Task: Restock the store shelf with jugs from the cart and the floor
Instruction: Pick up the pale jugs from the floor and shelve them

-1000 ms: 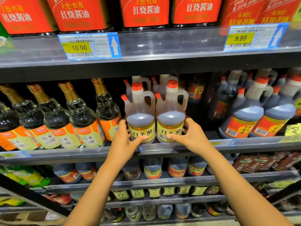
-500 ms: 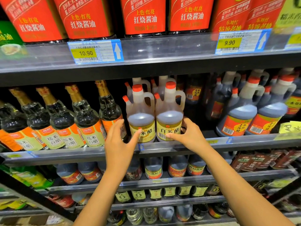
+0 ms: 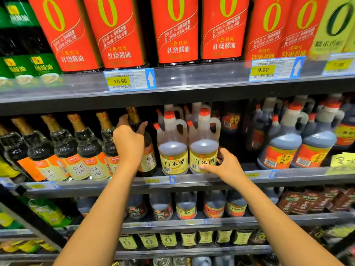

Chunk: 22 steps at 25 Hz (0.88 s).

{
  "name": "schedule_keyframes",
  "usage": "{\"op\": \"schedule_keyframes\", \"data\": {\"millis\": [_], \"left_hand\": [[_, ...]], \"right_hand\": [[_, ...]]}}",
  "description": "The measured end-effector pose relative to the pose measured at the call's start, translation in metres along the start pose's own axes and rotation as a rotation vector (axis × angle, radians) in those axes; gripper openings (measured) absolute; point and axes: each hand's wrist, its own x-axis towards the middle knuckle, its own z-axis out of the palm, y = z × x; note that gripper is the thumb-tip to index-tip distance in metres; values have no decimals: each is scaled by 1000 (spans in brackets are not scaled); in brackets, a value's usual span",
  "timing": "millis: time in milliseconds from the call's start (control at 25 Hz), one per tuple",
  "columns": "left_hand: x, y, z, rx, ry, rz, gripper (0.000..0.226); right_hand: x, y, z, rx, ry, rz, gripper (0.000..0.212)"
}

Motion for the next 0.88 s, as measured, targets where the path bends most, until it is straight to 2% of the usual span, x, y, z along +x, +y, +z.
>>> {"op": "schedule_keyframes", "data": {"millis": [160, 280, 400, 720, 880], "left_hand": [[7, 1, -11, 37, -121, 8, 62], [6, -5, -23, 31, -168, 68, 44], [9, -9, -34, -68, -278, 34, 32], [10, -9, -43, -188, -421, 55, 48], [9, -10, -42, -135, -403, 75, 41]], "right_hand": [[-1, -1, -1, -3, -3, 1, 67], [-1, -2, 0, -14, -3, 2, 67], [-1, -1, 0, -18, -5, 5, 69], [0, -1, -1, -15, -8, 19, 68], [1, -1, -1, -19, -9, 20, 67]]}}
